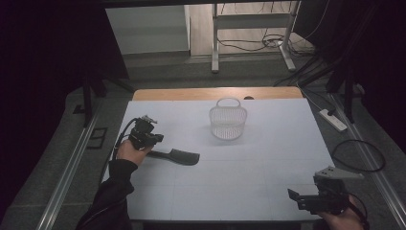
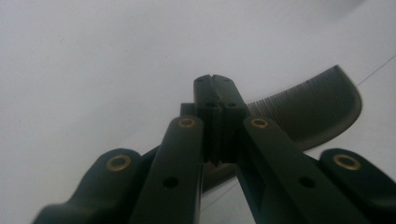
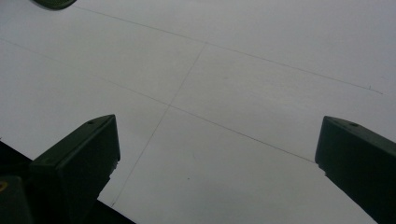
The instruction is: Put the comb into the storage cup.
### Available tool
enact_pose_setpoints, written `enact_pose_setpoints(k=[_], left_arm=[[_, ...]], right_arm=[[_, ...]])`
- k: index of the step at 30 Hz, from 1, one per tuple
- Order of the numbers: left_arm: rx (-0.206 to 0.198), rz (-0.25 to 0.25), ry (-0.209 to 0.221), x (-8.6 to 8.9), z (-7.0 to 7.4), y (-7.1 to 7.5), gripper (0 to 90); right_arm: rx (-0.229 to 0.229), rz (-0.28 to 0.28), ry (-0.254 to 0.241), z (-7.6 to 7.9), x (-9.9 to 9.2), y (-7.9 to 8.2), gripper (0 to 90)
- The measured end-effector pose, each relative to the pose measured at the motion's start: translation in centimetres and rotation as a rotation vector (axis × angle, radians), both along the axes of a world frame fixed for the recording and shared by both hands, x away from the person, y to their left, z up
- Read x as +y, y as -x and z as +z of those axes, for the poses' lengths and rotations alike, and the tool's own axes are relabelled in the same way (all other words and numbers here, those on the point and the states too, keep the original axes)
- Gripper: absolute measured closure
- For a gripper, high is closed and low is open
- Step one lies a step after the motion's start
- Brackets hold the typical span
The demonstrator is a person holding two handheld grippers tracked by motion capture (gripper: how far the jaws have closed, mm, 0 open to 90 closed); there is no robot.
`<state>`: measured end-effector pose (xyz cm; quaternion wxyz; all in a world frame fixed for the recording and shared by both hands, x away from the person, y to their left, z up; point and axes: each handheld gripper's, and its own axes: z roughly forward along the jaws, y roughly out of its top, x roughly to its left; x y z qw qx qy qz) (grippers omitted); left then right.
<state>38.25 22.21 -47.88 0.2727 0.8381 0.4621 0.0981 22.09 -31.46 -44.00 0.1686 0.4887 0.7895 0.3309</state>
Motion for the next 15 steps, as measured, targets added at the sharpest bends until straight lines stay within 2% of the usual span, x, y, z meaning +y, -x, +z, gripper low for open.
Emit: enact_pose_setpoints(k=[3,8,15], left_arm=[[0.013,0.004,-0.032,0.1,-1.0,0.0,88.8],[0.047,0.013,-0.036,0.3,-2.0,-0.1,88.7],[0.072,0.023,-0.043,0.5,-2.7,-0.3,88.7]], right_arm=[[-0.002,0.001,0.004,0.0,0.0,0.0,0.5],[-0.004,0.004,0.007,0.0,0.1,0.0,0.6],[-0.005,0.006,0.006,0.0,0.1,0.1,0.6]])
